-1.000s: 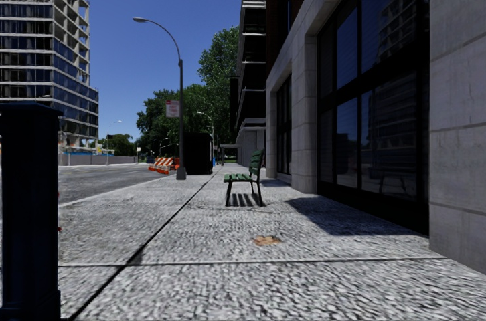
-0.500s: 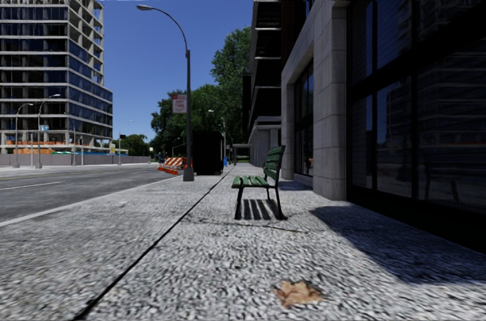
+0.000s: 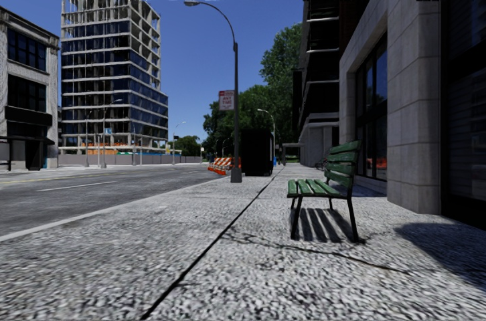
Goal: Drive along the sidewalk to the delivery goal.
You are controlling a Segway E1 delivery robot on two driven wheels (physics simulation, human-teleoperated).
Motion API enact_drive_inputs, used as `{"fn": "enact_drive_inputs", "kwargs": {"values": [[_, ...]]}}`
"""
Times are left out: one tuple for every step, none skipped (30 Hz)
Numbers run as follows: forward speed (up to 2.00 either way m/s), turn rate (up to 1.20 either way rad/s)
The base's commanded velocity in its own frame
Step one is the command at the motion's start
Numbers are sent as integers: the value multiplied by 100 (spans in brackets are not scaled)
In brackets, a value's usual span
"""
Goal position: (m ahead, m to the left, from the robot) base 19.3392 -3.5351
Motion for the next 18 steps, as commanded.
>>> {"fn": "enact_drive_inputs", "kwargs": {"values": [[160, 57], [160, 57], [160, 57], [160, 57], [160, 57], [160, 56], [160, 51], [160, 43], [160, 43], [160, 34], [160, 32], [160, 32], [160, 32], [160, 19], [160, 19], [160, 4], [160, 0], [161, 0]]}}
